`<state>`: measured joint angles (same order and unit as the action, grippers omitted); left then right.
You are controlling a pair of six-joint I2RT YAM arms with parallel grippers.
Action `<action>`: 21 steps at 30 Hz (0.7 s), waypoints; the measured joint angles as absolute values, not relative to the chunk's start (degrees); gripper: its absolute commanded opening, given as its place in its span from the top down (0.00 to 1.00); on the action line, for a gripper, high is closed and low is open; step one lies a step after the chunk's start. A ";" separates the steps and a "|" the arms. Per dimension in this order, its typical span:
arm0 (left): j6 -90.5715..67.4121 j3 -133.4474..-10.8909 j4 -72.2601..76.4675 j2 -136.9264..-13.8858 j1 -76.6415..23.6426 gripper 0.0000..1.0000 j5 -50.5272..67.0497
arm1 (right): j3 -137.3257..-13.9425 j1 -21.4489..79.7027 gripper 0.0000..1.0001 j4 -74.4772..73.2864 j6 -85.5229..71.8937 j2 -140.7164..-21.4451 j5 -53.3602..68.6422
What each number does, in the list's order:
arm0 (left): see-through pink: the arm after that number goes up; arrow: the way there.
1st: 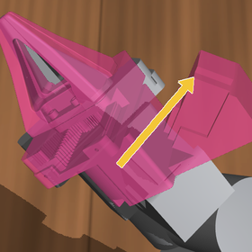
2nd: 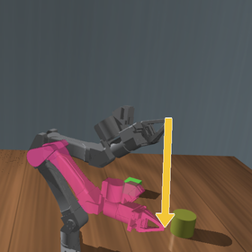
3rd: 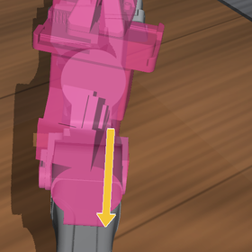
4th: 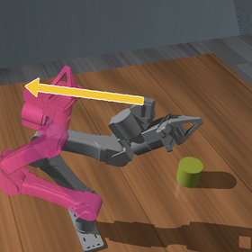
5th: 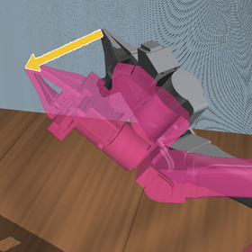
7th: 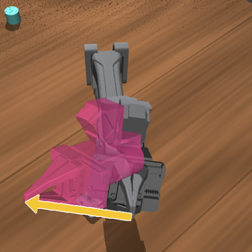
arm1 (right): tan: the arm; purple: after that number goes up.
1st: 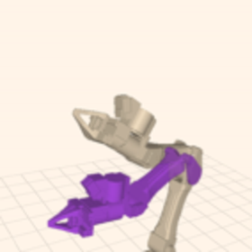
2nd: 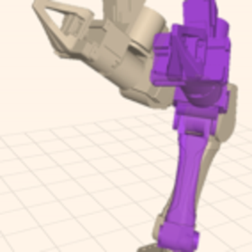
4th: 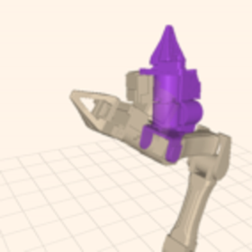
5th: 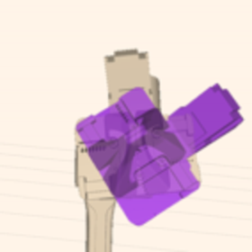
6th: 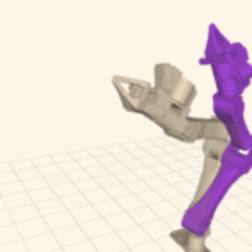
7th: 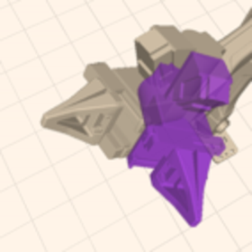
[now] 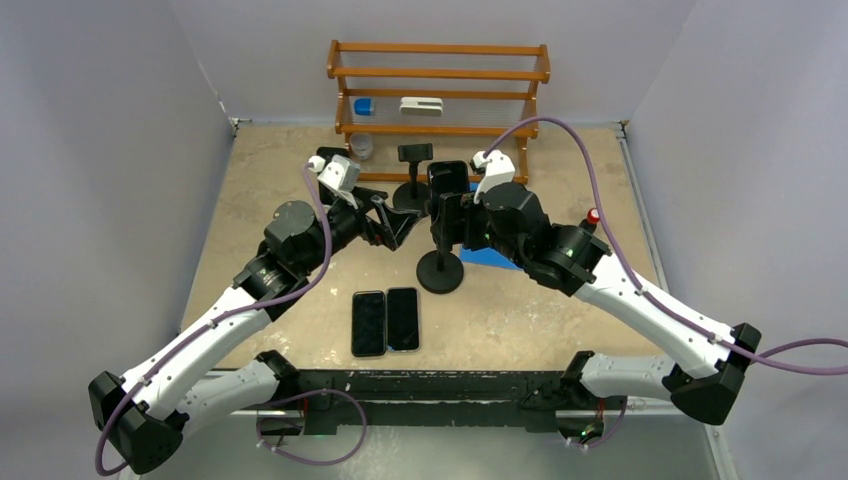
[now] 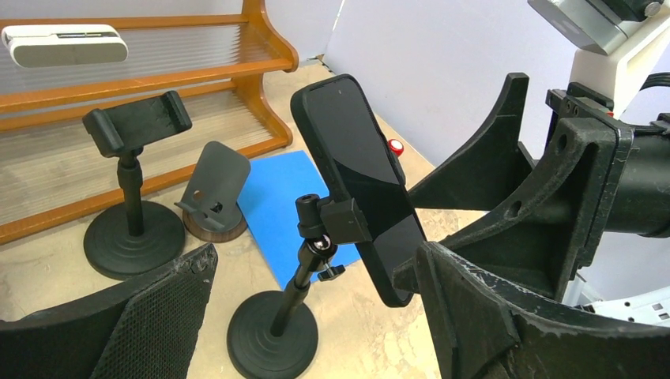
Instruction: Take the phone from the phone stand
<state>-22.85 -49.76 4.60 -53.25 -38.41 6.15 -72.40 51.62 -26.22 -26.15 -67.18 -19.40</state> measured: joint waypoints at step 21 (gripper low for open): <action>-22.98 -49.76 4.62 -54.02 -38.72 0.08 6.68 | -72.55 50.54 0.01 -26.24 -25.36 -69.54 -18.00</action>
<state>-22.98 -49.76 4.62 -54.02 -38.72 6.68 -72.55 50.54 -26.24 -25.36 -69.54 -18.00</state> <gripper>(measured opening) 0.925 0.980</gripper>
